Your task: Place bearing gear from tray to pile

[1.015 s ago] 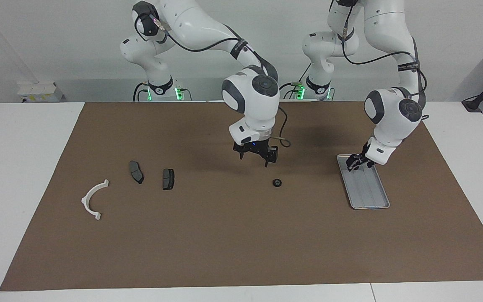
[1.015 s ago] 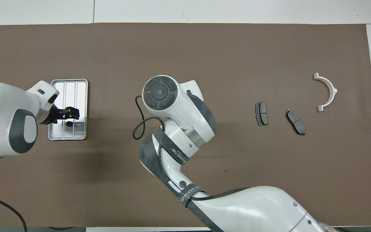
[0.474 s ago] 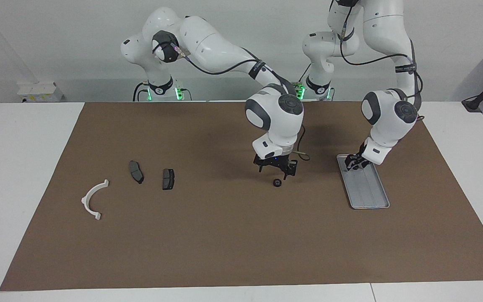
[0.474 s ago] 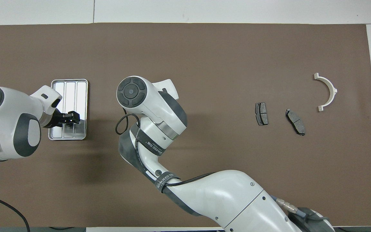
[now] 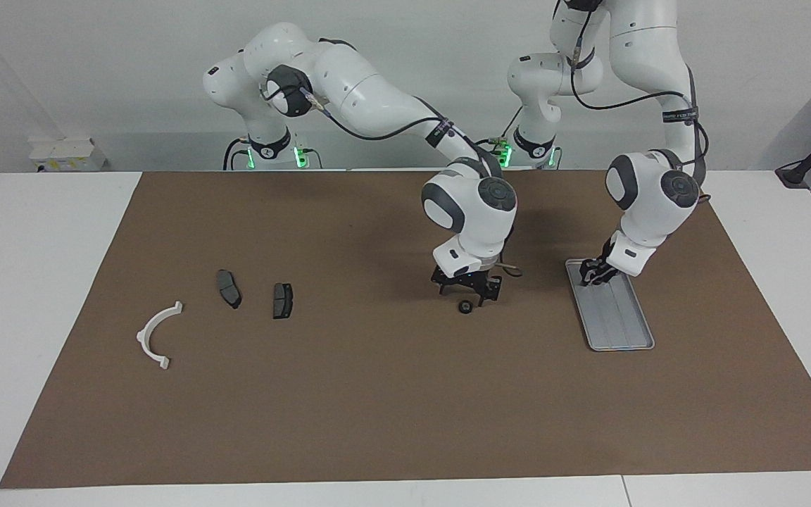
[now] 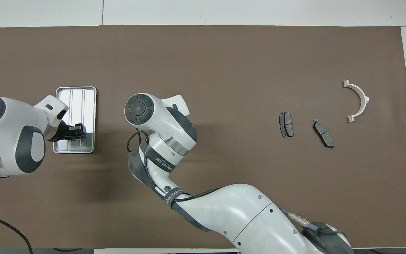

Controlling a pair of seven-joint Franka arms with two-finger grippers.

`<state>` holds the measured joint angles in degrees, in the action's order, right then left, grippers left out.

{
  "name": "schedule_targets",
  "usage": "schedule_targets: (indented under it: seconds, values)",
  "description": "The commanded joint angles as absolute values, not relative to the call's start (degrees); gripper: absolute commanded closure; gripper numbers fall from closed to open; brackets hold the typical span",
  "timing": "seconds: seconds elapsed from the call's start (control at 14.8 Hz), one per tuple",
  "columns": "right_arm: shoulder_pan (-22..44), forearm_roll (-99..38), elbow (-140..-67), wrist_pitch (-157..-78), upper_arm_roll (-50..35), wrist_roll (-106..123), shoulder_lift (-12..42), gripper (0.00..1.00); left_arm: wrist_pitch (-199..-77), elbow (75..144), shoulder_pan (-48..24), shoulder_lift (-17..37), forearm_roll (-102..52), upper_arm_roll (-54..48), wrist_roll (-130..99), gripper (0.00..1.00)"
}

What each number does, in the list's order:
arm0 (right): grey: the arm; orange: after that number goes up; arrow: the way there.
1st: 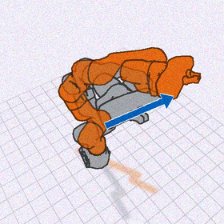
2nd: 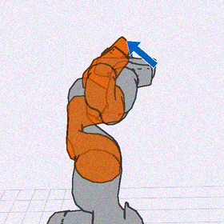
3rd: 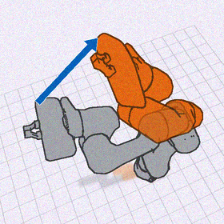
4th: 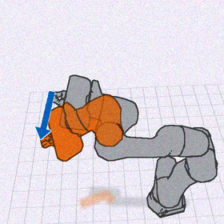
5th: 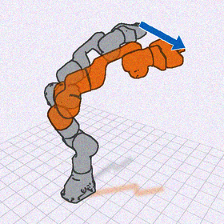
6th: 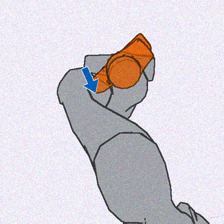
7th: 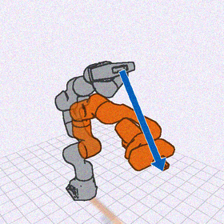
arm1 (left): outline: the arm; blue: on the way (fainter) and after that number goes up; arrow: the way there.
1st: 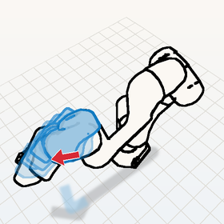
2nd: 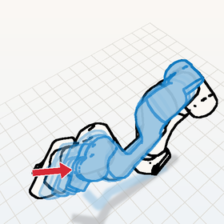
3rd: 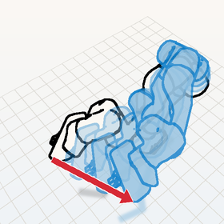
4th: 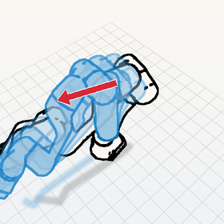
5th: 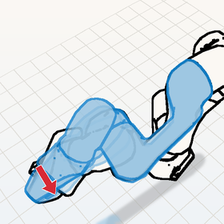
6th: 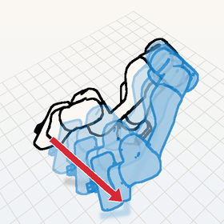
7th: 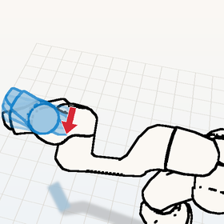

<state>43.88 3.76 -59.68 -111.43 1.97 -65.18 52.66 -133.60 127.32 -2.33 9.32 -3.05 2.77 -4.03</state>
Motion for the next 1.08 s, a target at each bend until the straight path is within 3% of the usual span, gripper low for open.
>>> schedule_targets:
  seconds: [0.0, 0.2, 0.27, 0.41, 0.61, 0.74, 1.02]
  values:
    - [43.4, 4.7, -57.0, -112.1, 2.1, -66.4, 55.0, 0.07, -134.9, 129.5, -1.4, 8.5, -2.5, 2.2, -3.9, 0.57]
    - [43.4, 4.7, -55.9, -114.2, 2.4, -66.4, 55.5, 0.12, -134.3, 128.6, -1.4, 8.6, -2.5, 2.2, -4.0, 0.93]
    - [43.4, 4.7, -55.9, -114.3, 2.4, -66.4, 55.5, 0.15, -133.9, 127.8, -1.4, 8.7, -2.6, 2.2, -4.0, 1.00]
    - [43.4, 4.7, -55.9, -114.3, 2.4, -66.4, 55.5, 0.32, -129.1, 124.3, -1.3, 7.8, -2.6, 2.3, -3.9, 1.00]
    - [43.4, 4.6, -56.0, -114.7, 2.3, -66.4, 55.5, 0.71, -114.7, 113.7, -0.7, 7.5, -2.6, 2.3, -4.0, 1.00]
    - [43.4, 4.5, -56.1, -114.6, 2.3, -66.4, 55.5, 1.00, -111.1, 110.8, -0.7, 7.0, -2.6, 2.3, -4.0, 1.00]
    - [41.9, 4.6, -56.1, -111.1, 2.1, -65.2, 54.4, 1.00, -110.7, 110.6, -1.5, 6.7, -2.5, 2.3, -6.3, 1.00]
